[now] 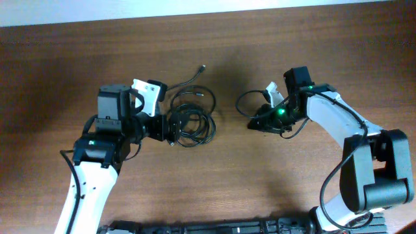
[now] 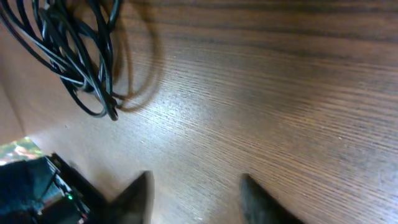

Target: Untangle cables

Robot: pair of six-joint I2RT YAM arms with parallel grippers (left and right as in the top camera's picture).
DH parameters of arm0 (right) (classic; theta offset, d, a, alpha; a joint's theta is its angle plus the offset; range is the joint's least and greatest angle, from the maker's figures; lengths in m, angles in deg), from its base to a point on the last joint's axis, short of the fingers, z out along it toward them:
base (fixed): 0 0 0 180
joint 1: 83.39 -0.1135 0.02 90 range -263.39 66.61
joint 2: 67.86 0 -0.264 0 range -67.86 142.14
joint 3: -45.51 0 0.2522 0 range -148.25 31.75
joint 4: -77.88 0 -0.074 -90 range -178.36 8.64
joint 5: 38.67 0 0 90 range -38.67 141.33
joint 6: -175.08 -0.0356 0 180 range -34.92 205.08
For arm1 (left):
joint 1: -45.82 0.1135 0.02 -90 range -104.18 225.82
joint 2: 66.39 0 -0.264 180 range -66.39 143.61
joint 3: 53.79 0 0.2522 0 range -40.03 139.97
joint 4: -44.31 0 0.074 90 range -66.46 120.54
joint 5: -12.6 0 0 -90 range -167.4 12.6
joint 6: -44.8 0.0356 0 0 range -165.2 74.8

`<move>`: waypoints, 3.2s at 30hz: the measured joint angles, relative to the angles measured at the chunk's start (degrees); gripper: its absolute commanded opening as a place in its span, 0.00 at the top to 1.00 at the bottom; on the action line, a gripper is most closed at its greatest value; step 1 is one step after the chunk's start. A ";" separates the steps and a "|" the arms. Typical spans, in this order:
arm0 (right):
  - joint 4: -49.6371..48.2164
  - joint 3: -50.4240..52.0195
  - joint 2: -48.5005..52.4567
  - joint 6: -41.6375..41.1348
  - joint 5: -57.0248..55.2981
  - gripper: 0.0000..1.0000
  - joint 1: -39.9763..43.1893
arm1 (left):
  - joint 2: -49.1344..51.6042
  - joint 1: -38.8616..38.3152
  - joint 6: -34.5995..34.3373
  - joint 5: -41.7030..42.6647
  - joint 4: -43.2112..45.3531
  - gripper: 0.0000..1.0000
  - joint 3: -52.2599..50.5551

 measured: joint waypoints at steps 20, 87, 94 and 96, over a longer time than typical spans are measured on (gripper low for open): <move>-0.17 0.00 -0.11 0.09 0.02 0.01 0.00 | 30.86 -0.24 -28.68 -15.39 9.16 0.79 0.22; 1.49 0.17 -0.61 -19.93 -28.35 0.96 0.94 | -22.58 23.80 -13.44 -2.36 4.52 1.00 1.75; 4.37 0.20 -1.09 -17.81 -28.57 0.96 14.93 | -22.53 34.77 -16.44 -7.17 0.55 1.00 1.73; 4.59 0.20 -1.09 -17.59 -28.57 0.96 16.65 | -22.32 35.28 -18.27 -9.99 -1.40 1.00 1.81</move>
